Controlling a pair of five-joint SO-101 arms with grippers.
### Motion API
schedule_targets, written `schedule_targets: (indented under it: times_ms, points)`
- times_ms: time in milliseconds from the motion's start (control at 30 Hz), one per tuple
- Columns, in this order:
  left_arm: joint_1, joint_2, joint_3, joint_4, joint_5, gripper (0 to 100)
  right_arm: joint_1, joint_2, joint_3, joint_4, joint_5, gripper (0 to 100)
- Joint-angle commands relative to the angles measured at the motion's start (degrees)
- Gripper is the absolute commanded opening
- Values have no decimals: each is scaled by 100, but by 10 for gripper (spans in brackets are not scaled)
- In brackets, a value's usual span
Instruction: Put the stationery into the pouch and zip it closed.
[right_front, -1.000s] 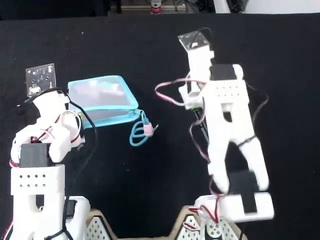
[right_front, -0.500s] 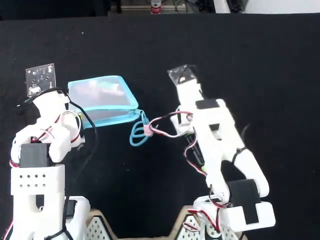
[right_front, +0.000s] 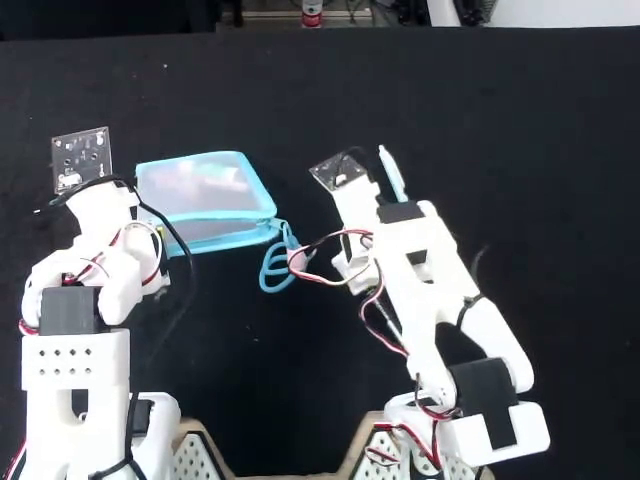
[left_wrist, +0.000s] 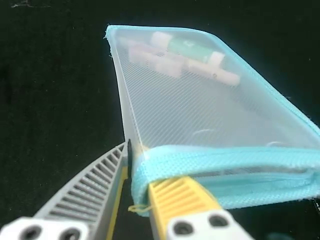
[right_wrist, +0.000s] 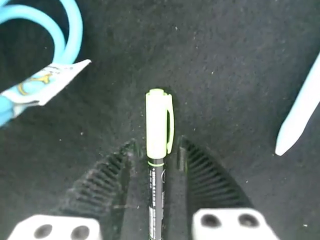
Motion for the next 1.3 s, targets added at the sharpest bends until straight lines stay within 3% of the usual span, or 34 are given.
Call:
schedule_targets:
  times_ms: [0,267,533,667,1033,1267]
  points:
    - [22,-44,-101,18,-26,29,-35,-127,-242,-105,53,123]
    - [22,-44,-101,26,-26,29,-26,1552,-1596,765,53,123]
    - [22,-44,-101,26,-26,29,-26,2202,-1684,466,255,123]
    - [22,-44,-101,26,-26,29,53,2132,-1675,484,343,4]
    - [22,-44,-101,26,-26,29,299,-769,-1701,2013,466,10]
    - [22,-44,-101,18,-26,29,237,-3574,-1631,2110,79,11]
